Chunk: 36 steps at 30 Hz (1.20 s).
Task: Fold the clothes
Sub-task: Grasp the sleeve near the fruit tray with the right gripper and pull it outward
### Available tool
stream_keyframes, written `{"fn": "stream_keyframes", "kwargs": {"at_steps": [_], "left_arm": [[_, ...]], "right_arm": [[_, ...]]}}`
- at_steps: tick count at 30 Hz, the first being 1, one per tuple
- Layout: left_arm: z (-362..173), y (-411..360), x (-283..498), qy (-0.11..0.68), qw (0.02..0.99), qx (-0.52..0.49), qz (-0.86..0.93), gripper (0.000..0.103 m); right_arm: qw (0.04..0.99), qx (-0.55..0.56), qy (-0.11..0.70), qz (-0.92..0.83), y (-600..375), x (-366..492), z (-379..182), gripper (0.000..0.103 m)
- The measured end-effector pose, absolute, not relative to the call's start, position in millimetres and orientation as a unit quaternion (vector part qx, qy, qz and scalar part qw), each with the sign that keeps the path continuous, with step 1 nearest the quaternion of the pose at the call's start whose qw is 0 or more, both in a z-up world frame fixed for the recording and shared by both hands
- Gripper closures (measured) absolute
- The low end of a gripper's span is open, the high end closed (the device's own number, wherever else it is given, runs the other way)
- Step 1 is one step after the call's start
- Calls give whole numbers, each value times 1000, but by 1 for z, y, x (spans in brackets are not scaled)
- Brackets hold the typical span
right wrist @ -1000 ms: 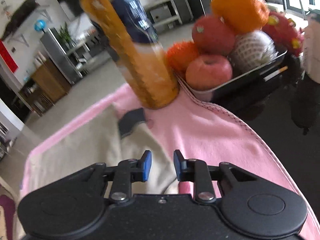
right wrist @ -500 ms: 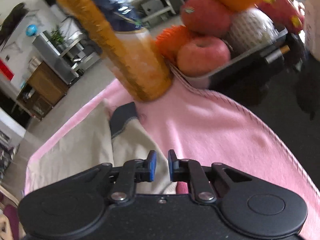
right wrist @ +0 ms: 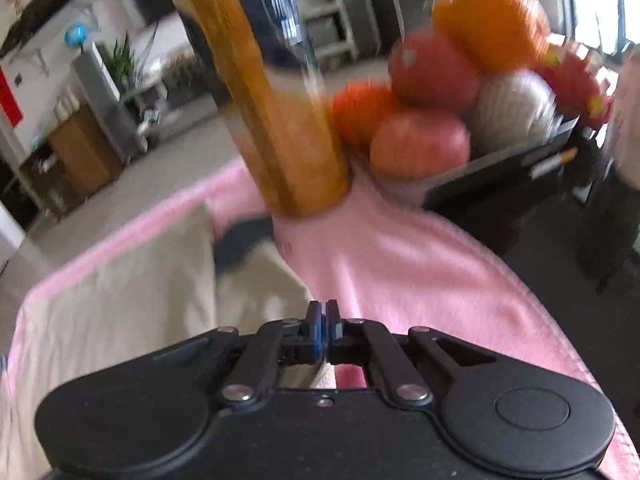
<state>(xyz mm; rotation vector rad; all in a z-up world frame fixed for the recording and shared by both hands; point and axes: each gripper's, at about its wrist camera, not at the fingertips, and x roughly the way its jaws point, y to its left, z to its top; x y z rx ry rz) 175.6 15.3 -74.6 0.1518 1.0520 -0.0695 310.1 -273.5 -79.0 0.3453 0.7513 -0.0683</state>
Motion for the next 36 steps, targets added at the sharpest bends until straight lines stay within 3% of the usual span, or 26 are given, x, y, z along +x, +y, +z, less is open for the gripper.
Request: {"fn": "stream_keyframes", "kwargs": {"at_steps": [13, 18, 22, 25, 27, 31, 36], "left_arm": [[-61, 8, 159, 480, 872, 78, -56, 60], [-64, 4, 160, 479, 872, 83, -54, 60], [-70, 10, 165, 489, 868, 77, -34, 60], [-74, 16, 167, 499, 863, 69, -22, 60], [-75, 19, 167, 502, 862, 65, -18, 60], [-74, 19, 167, 500, 863, 63, -20, 60], [-73, 17, 166, 499, 864, 63, -28, 60]], "right_arm": [[956, 25, 229, -180, -267, 224, -2, 101], [963, -68, 251, -66, -211, 229, -20, 101], [936, -78, 334, 77, -157, 226, -47, 100], [885, -42, 423, 191, -133, 227, -67, 86], [865, 13, 440, 239, -137, 229, -63, 85], [868, 188, 389, 243, -197, 249, -27, 73], [893, 286, 331, 110, -279, 277, -24, 72]]}}
